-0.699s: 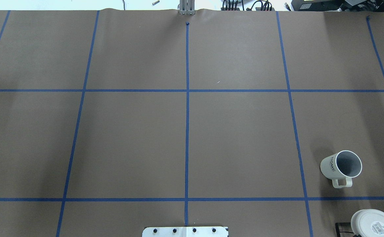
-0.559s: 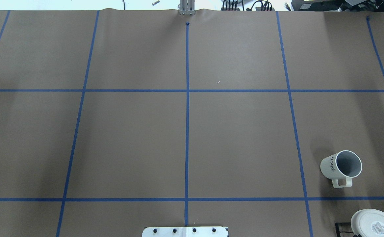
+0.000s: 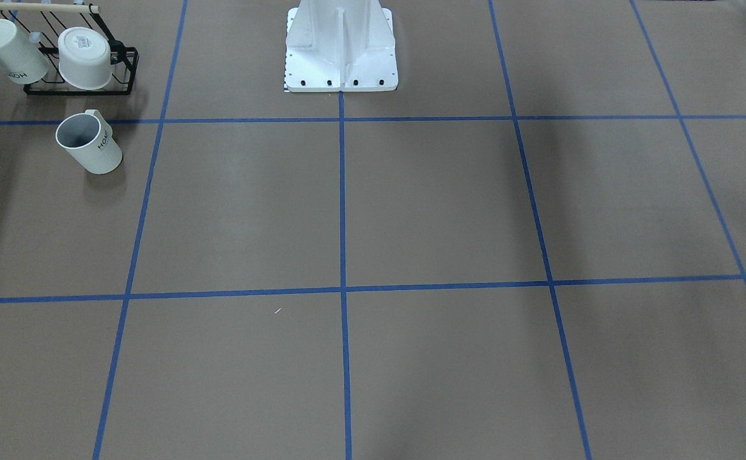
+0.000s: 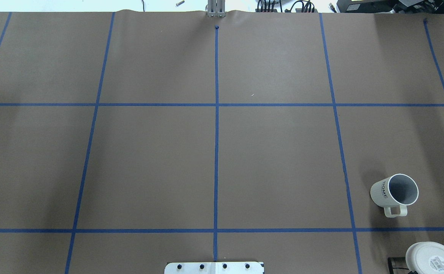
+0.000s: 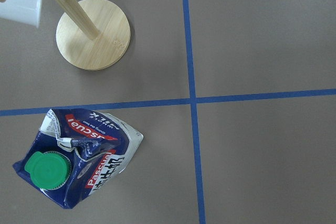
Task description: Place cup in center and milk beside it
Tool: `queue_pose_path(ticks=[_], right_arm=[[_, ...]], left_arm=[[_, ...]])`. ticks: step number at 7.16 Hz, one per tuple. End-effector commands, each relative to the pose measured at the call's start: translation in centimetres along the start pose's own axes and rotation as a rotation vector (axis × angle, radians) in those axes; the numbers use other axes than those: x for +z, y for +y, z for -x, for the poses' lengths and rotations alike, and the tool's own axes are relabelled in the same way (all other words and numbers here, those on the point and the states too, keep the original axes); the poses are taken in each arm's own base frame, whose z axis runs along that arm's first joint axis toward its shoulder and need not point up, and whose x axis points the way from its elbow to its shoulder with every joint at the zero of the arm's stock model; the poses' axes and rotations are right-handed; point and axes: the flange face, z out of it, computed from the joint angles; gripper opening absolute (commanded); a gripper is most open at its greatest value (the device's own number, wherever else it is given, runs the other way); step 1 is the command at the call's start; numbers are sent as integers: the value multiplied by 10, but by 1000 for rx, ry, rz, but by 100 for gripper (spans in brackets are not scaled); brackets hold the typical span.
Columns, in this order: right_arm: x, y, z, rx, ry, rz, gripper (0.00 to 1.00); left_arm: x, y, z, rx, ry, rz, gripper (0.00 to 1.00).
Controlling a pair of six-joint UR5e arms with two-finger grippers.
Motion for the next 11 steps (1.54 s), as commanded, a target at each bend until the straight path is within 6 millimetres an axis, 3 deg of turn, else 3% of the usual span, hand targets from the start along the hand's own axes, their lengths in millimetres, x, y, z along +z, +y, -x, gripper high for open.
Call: queue_pose_path(ticks=[1,2,3,4,5,6,7,8,10,11], right_arm=[[-1,-1,0,1,7,-2,100],[-11,-6,11,-23,7,-21,100],[-46,-18,45,-90,7,-88,100],[-52,-26,73,-139,3,-100,100],[-33,-29,94,-183,-13,-72,100],[-21,-18,106,-231,-193,-85,100],[7,-9,127,-371,-228,-105,100],[19,-1,140,-470,-208,-169,100],[61,13,205,-375,-245,-160,100],[88,31,225,-337,-275,-120,100]], left_arm=[[-2,-1,-3,2,-1,-2,99],[-4,-5,-5,9,-3,-8,99],[-7,-10,-7,14,-6,-14,98],[-10,-13,-10,20,-7,-22,99],[-13,-14,-13,26,-7,-28,99],[-17,-15,-17,34,-6,-36,99],[-20,-18,-22,42,-2,-41,99],[-18,-22,-29,59,-3,-39,99],[-22,-19,-35,72,2,-48,99],[-21,-18,-35,85,3,-52,98]])
